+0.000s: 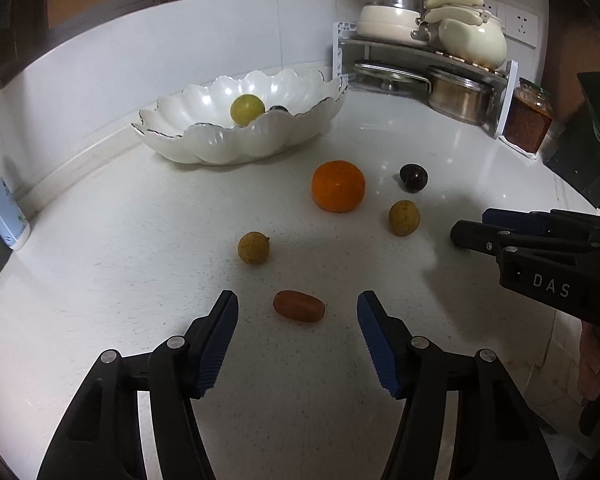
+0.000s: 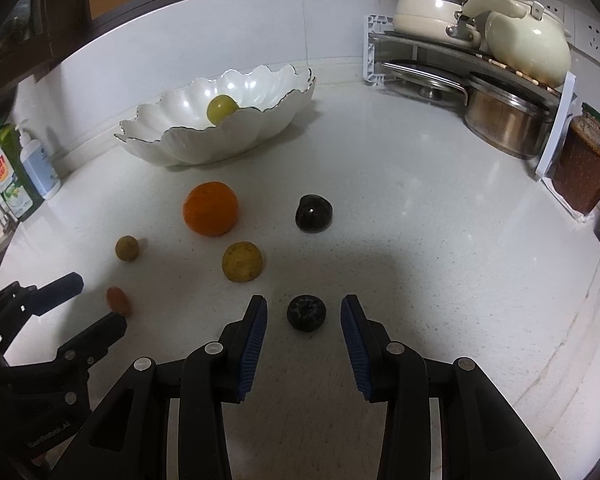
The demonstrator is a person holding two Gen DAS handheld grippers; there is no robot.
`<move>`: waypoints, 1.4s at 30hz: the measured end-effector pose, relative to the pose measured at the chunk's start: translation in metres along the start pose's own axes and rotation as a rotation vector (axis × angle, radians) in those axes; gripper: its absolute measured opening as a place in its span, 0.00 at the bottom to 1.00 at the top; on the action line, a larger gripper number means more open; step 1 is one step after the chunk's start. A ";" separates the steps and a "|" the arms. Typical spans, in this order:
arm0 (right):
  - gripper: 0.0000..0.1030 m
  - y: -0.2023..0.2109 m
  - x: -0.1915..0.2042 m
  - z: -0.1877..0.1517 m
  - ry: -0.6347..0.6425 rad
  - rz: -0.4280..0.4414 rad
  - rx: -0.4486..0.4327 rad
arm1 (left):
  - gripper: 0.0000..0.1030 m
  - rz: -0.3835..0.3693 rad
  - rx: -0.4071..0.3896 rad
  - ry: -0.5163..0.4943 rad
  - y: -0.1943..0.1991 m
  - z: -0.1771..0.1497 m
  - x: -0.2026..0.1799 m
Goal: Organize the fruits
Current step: 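Close the left gripper on a red date while the right gripper grasps a dark plum, then lift and carry the red date and dark plum in both grippers to the bowl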
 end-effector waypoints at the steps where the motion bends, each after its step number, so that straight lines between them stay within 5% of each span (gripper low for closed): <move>1: 0.39 -0.001 0.000 0.000 0.000 0.000 0.001 | 0.58 -0.003 0.003 0.001 -0.002 0.000 0.000; 20: 0.23 -0.016 -0.002 -0.005 0.003 -0.007 0.042 | 0.28 -0.028 0.051 0.017 -0.016 -0.005 -0.001; 42: 0.23 0.018 0.016 0.014 0.018 0.037 -0.033 | 0.26 -0.019 -0.030 0.066 0.016 0.018 0.005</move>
Point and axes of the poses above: each gripper's, at about its wrist camera, not at the fingertips, and y roughly against the way its jaws point, x to its left, z to its top, the point moved 9 cm from there along -y, roughly the way its jaws point, and after that the axes turned 9 degrees about -x, right-handed, at the moved point
